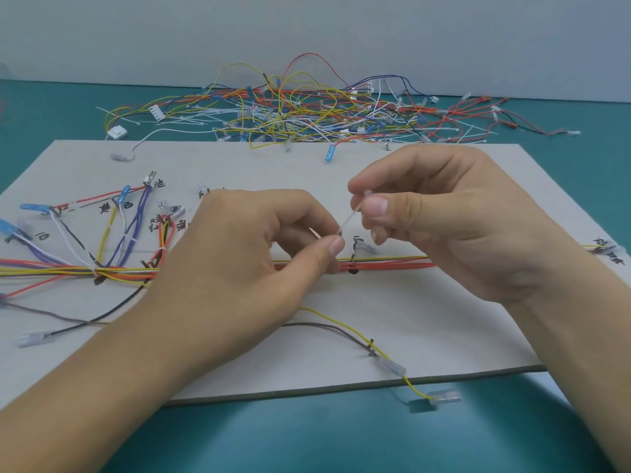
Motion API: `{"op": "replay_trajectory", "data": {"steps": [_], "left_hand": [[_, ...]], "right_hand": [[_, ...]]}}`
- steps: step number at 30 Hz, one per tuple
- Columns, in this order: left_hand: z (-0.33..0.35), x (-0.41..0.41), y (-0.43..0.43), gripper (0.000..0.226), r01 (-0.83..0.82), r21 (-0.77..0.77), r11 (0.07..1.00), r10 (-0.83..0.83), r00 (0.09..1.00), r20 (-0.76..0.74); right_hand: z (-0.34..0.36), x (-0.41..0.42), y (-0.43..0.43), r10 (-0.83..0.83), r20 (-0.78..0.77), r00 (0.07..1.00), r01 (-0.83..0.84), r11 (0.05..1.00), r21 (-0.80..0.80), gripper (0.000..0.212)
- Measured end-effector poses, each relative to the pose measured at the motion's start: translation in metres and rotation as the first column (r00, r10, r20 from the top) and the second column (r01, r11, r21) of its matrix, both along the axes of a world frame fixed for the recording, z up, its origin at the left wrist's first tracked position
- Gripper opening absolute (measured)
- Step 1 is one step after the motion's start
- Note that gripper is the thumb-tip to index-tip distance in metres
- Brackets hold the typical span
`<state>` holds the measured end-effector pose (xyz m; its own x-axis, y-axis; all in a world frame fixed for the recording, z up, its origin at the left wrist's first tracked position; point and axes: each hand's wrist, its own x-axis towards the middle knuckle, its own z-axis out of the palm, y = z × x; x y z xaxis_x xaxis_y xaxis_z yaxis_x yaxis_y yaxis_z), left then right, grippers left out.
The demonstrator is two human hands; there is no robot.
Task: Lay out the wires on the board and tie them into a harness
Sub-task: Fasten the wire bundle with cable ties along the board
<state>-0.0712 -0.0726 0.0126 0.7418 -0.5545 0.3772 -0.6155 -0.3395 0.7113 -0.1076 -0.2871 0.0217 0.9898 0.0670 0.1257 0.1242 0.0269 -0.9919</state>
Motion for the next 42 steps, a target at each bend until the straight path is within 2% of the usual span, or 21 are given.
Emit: {"op": "replay_trajectory", "data": {"steps": [4,9,13,15,19,22,25,31,33,38,40,42], "left_hand": [[0.0,-0.001,0.0,0.007,0.023,-0.02,1.0,-0.023,0.999,0.027],[0.0,-0.001,0.0,0.01,0.039,-0.029,0.999,-0.036,0.995,0.088],[-0.003,0.001,0.0,0.006,0.032,-0.012,0.999,-0.03,0.996,0.087],[-0.006,0.005,0.0,0.006,0.009,0.036,0.999,-0.013,0.995,0.1],[-0.011,0.012,-0.002,0.023,-0.011,0.223,0.975,-0.021,0.99,0.14],[-0.011,0.011,-0.006,0.014,0.003,0.275,0.961,-0.031,0.995,0.098],[-0.01,0.012,-0.01,0.003,-0.002,0.294,0.956,-0.035,0.992,0.123],[-0.009,0.013,-0.017,0.006,-0.036,0.439,0.898,-0.048,0.983,0.179],[-0.009,0.012,-0.018,0.006,-0.053,0.456,0.889,-0.046,0.978,0.205],[-0.012,0.011,-0.016,0.008,-0.066,0.375,0.925,-0.006,0.982,0.188],[-0.012,0.011,-0.014,0.016,-0.07,0.312,0.948,0.007,0.98,0.198],[-0.009,0.009,-0.013,0.014,-0.062,0.291,0.955,-0.008,0.972,0.234]], "right_hand": [[-0.001,-0.001,0.001,0.006,-0.012,1.0,-0.006,1.0,0.02,0.018],[-0.001,-0.003,0.006,0.055,-0.054,0.997,-0.045,0.983,0.177,0.017],[-0.004,-0.001,0.012,0.014,-0.077,0.997,0.001,0.981,0.194,0.018],[-0.003,0.0,0.011,-0.05,-0.077,0.996,0.064,0.98,0.189,0.017],[-0.001,0.007,0.005,-0.294,-0.051,0.955,0.298,0.944,0.141,0.016],[-0.003,0.012,0.006,-0.44,-0.005,0.898,0.44,0.896,0.058,0.015],[-0.005,0.016,0.01,-0.51,0.094,0.855,0.515,0.856,-0.04,0.015],[-0.01,0.024,0.019,-0.498,0.252,0.83,0.543,0.823,-0.163,0.015],[-0.013,0.027,0.022,-0.455,0.27,0.848,0.518,0.818,-0.248,0.016],[-0.018,0.026,0.023,-0.274,0.235,0.933,0.357,0.793,-0.493,0.017],[-0.018,0.024,0.024,-0.194,0.199,0.961,0.272,0.807,-0.525,0.021],[-0.019,0.023,0.023,-0.175,0.177,0.968,0.245,0.805,-0.541,0.021]]}}
